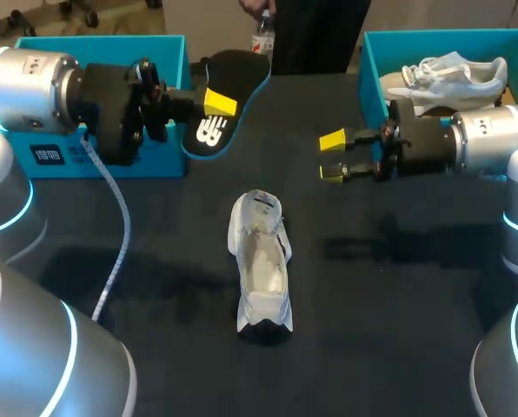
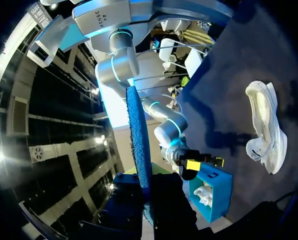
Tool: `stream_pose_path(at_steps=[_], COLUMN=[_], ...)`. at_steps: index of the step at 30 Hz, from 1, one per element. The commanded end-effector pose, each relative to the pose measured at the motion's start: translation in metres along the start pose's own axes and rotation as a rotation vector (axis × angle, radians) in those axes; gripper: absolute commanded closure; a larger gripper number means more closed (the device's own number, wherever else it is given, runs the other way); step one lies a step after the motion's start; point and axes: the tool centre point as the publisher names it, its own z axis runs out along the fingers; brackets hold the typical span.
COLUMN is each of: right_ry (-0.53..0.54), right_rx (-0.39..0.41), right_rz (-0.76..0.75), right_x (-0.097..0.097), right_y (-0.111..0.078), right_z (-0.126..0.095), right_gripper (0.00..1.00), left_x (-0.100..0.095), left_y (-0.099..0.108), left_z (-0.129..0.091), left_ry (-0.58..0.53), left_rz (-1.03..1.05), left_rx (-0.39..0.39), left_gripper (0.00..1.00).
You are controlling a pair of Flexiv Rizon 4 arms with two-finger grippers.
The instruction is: Take the shoe out of the shoebox, open the shoe tongue, remove and reinsert the insole, then place the shoe into the shoebox
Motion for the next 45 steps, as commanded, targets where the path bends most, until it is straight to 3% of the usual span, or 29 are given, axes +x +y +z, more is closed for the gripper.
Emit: stream_pose_path(at_steps=[1,7,15,18,21,24,35,40,45], right_ry=[-0.002,-0.002,-0.009,-0.02,-0.03,-0.049,-0.049,-0.04,-0.037], right_rx=[-0.001,-0.001,0.004,0.007,0.032,0.03,0.03,-0.001,-0.005], right_rz=[0.0,0.0,0.028,0.045,0.036,0.054,0.054,0.055,0.034], right_x=[0.0,0.0,0.003,0.008,0.016,0.021,0.021,0.026,0.031], right_y=[0.0,0.0,0.007,0.011,0.013,0.014,0.014,0.02,0.015], right_z=[0.002,0.002,0.008,0.01,0.014,0.017,0.017,0.027,0.038], right_gripper=[0.0,0.0,0.0,0.0,0.0,0.0,0.0,0.0,0.0], left_x=[-0.001,-0.001,0.063,0.075,0.086,0.097,0.097,0.126,0.134], left_y=[-0.003,-0.003,-0.017,-0.022,-0.024,-0.027,-0.027,-0.015,-0.008], left_z=[0.0,0.0,0.004,0.006,0.007,0.01,0.01,0.035,0.05], left_ry=[0.001,0.001,-0.032,-0.064,-0.087,-0.002,-0.002,-0.02,-0.008], left_rz=[0.002,0.002,0.087,0.097,0.121,0.193,0.193,0.157,0.206], left_rx=[-0.006,-0.006,-0.02,0.024,0.018,-0.05,-0.05,-0.04,-0.08], left_gripper=[1.0,1.0,1.0,1.0,1.0,1.0,1.0,1.0,1.0])
